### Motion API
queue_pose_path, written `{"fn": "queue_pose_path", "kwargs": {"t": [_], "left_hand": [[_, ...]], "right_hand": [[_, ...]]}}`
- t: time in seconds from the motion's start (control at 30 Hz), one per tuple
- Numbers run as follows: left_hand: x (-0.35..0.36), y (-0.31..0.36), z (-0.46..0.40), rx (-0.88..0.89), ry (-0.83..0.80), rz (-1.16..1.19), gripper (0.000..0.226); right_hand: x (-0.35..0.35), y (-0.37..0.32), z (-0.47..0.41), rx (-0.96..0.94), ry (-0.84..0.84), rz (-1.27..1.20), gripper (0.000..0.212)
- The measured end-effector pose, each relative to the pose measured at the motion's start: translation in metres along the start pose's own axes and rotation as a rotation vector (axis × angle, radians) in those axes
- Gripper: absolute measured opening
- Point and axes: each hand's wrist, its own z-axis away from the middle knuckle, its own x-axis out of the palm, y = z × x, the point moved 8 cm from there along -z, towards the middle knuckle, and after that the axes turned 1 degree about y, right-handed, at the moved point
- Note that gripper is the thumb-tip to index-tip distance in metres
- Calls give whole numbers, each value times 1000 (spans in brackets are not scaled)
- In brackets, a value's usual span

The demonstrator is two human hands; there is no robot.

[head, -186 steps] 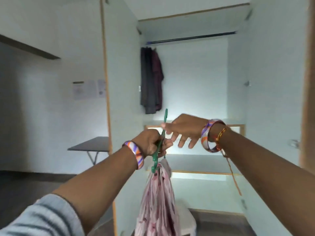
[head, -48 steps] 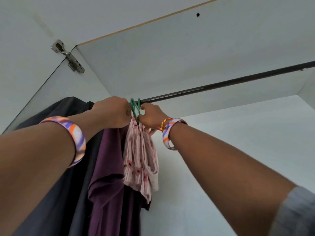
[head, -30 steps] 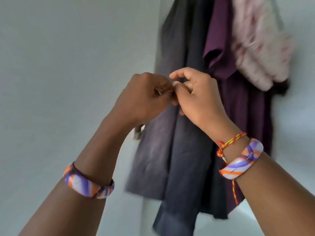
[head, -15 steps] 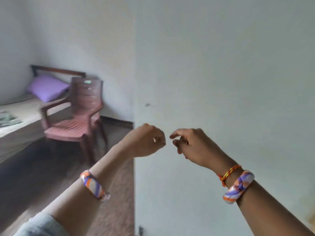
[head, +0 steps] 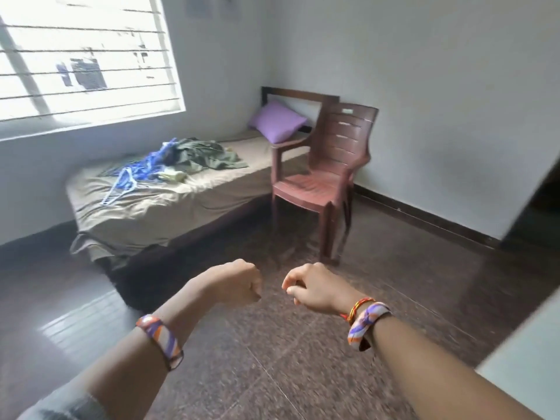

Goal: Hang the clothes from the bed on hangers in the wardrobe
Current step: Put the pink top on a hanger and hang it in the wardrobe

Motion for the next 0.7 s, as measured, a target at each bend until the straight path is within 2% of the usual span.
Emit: {"fn": "queue_pose_path", "kwargs": {"t": [0.07, 0.27, 0.7], "left_hand": [[-10, -44, 6, -78, 36, 47, 15], [-39, -131, -12, -145, 98, 82, 15], [-149, -356, -190, -319, 130, 162, 20]], "right_hand": [[12, -29, -30, -76, -57, 57, 22], [29, -86, -128, -229, -145, 118, 21], [-1, -121, -445, -329, -227, 84, 23]]}}
